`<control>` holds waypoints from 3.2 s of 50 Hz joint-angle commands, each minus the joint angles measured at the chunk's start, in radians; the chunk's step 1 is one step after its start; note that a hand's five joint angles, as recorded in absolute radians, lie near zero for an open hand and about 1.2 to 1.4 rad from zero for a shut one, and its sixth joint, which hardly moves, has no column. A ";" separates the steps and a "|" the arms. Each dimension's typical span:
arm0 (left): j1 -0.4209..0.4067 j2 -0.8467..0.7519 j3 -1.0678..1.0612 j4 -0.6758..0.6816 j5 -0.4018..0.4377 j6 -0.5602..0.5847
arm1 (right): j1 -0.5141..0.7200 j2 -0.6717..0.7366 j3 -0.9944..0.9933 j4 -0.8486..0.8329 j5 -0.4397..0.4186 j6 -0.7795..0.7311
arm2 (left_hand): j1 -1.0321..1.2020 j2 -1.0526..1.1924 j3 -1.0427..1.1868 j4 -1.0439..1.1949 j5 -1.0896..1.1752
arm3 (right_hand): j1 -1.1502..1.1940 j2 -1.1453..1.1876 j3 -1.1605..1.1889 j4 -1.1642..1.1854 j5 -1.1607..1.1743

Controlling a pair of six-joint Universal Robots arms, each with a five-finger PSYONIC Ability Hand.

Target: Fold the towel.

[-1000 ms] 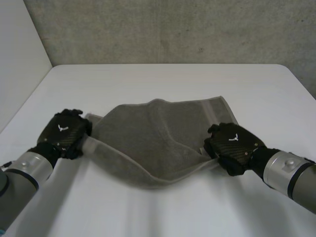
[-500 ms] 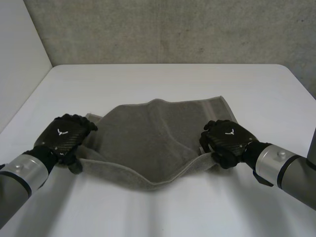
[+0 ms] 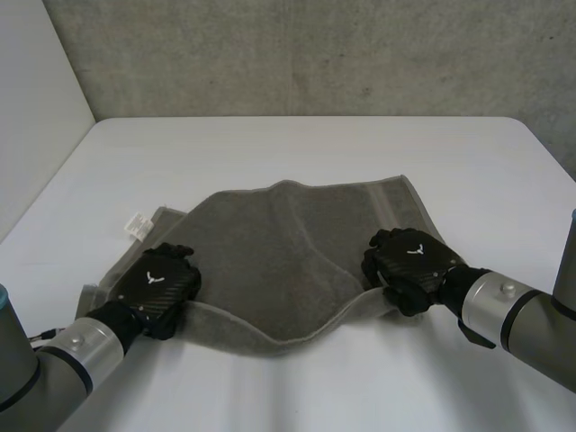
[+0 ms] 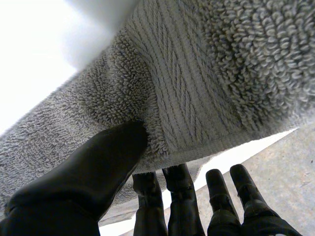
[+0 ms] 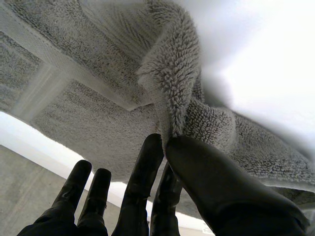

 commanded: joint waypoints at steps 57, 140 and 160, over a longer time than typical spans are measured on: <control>0.201 -0.021 0.131 -0.040 -0.119 -0.012 | 0.044 0.213 -0.194 0.167 0.018 -0.261 | 0.091 0.068 -0.058 -0.066 0.068 | 0.034 0.047 -0.053 -0.076 0.022; 0.181 0.087 0.085 -0.030 -0.059 -0.109 | 0.083 0.236 -0.145 0.073 -0.069 -0.627 | 0.091 0.068 -0.058 -0.066 0.068 | -0.867 -0.855 -0.053 -0.076 -0.880; 0.183 0.085 0.080 -0.030 -0.059 -0.109 | 0.004 0.122 -0.120 0.170 -0.092 -0.632 | 0.091 0.068 -0.058 -0.066 0.068 | -0.104 -0.091 -0.053 -0.076 -0.116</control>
